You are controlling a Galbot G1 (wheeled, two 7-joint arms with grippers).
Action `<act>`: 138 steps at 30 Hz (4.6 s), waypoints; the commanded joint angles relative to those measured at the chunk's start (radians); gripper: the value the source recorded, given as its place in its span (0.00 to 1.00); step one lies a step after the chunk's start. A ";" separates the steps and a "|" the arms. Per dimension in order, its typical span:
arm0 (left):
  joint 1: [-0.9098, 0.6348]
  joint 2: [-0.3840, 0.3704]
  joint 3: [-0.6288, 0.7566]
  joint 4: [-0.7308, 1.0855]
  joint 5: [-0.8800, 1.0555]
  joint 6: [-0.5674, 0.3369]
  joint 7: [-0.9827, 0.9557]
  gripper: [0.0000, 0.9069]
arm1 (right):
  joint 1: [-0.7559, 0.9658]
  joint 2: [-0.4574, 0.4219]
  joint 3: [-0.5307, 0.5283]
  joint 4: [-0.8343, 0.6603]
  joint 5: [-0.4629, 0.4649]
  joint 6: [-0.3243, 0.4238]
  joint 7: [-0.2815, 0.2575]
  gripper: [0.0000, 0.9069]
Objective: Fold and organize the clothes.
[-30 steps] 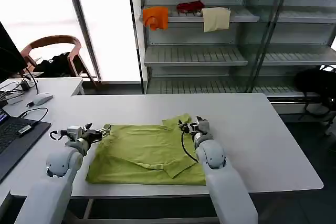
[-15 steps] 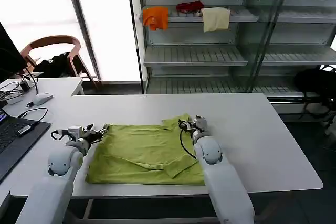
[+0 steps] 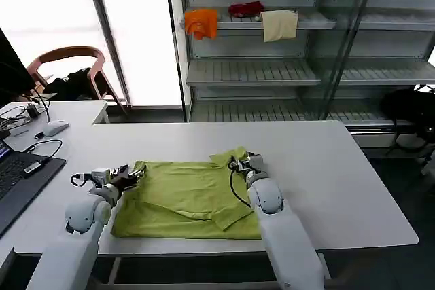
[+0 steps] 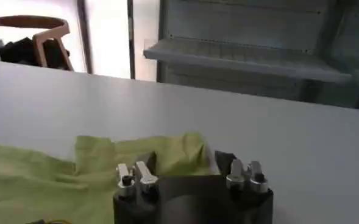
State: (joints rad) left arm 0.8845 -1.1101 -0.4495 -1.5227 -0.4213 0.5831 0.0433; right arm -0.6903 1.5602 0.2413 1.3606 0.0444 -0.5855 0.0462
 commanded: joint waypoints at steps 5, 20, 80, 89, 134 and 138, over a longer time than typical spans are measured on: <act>0.011 0.005 -0.002 -0.010 -0.009 0.001 0.030 0.01 | 0.000 0.008 0.002 -0.011 -0.027 -0.002 -0.032 0.00; 0.012 0.004 -0.030 -0.064 -0.041 -0.003 0.027 0.00 | -0.019 -0.006 0.002 0.122 0.057 -0.002 -0.022 0.00; 0.445 -0.034 -0.215 -0.433 -0.009 -0.007 0.043 1.00 | -0.613 -0.132 0.052 0.673 -0.245 0.004 -0.033 1.00; 0.444 -0.058 -0.223 -0.430 -0.015 -0.007 0.023 1.00 | -0.605 -0.132 0.064 0.656 -0.288 0.005 -0.031 1.00; 0.485 -0.137 -0.185 -0.403 -0.022 -0.169 -0.042 0.00 | -0.406 -0.121 0.203 0.750 0.218 0.028 0.024 1.00; 0.490 -0.121 -0.223 -0.419 0.071 -0.224 -0.005 0.00 | -0.406 -0.125 0.211 0.745 0.218 0.028 0.026 1.00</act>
State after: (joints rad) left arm 1.3719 -1.2442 -0.6363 -1.9270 -0.4529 0.4363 -0.0018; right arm -1.1037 1.4378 0.4438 2.1091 0.2556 -0.5558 0.0689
